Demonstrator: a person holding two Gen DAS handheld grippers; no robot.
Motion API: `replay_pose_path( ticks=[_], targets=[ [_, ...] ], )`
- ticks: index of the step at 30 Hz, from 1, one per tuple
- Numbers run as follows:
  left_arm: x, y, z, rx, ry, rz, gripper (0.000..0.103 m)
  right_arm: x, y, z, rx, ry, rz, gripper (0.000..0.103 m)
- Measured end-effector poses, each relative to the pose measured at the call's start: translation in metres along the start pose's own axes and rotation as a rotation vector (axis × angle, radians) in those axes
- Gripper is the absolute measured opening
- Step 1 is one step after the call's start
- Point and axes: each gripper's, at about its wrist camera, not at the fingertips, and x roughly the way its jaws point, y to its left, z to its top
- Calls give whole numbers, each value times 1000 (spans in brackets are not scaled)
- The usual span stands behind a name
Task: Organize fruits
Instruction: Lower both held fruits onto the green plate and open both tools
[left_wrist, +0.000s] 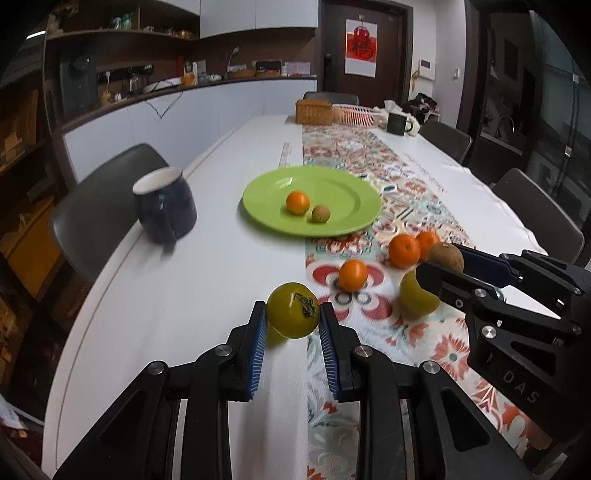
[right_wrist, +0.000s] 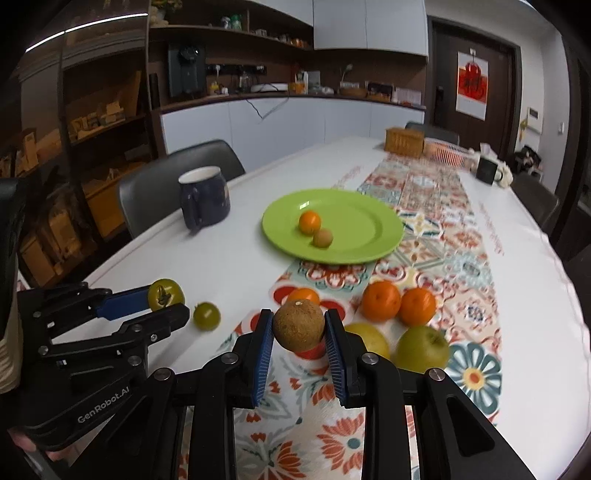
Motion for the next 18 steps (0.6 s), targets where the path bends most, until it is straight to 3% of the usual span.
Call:
replay_pose_path(
  ticks=[10,18],
  targets=[
    [-2,-4,53,37,-75,6,28,1,-21,41,-6,-50,2,29],
    [22,0,102,38,-64,-20,28,23,-43,90,1,-46,10,29]
  ],
)
